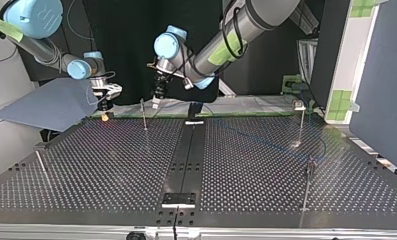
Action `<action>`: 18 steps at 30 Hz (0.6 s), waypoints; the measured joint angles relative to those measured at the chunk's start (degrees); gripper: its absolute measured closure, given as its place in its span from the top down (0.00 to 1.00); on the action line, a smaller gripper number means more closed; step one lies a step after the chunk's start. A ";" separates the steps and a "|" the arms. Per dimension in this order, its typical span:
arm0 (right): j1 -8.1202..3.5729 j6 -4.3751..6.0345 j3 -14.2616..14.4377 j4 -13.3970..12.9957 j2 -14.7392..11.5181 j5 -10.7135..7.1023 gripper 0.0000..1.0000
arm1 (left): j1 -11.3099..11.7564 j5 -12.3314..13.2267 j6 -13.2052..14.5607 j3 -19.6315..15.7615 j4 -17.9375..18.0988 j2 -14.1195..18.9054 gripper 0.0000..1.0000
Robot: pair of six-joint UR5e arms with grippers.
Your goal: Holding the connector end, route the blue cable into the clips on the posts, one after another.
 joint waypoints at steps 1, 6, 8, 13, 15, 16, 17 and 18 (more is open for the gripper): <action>0.00 0.00 0.00 0.00 0.00 0.00 0.00 | 0.01 0.01 -0.08 -0.40 -0.04 0.41 1.00; 0.01 0.01 0.00 -0.08 0.00 0.00 0.00 | 0.02 -0.07 -0.27 -2.78 -0.18 2.79 1.00; 0.01 0.01 0.00 -0.13 0.01 0.00 0.00 | 0.01 -0.10 -0.29 -3.89 -0.20 3.89 1.00; 0.01 0.01 0.00 -0.23 0.02 -0.09 0.00 | 0.02 -0.12 -0.37 -6.46 -0.24 6.47 1.00; 0.00 0.04 0.01 -0.25 0.02 -0.18 0.00 | 0.00 -0.13 -0.38 -7.41 -0.27 7.41 1.00; 0.00 0.03 0.01 -0.25 0.03 -0.21 0.00 | 0.00 -0.13 -0.39 -7.84 -0.28 7.85 1.00; 0.00 0.03 0.01 -0.26 0.03 -0.22 0.00 | -0.01 -0.13 -0.39 -8.42 -0.28 8.43 1.00; -0.01 0.04 0.01 -0.26 0.03 -0.24 0.00 | -0.01 -0.13 -0.39 -8.86 -0.29 8.85 1.00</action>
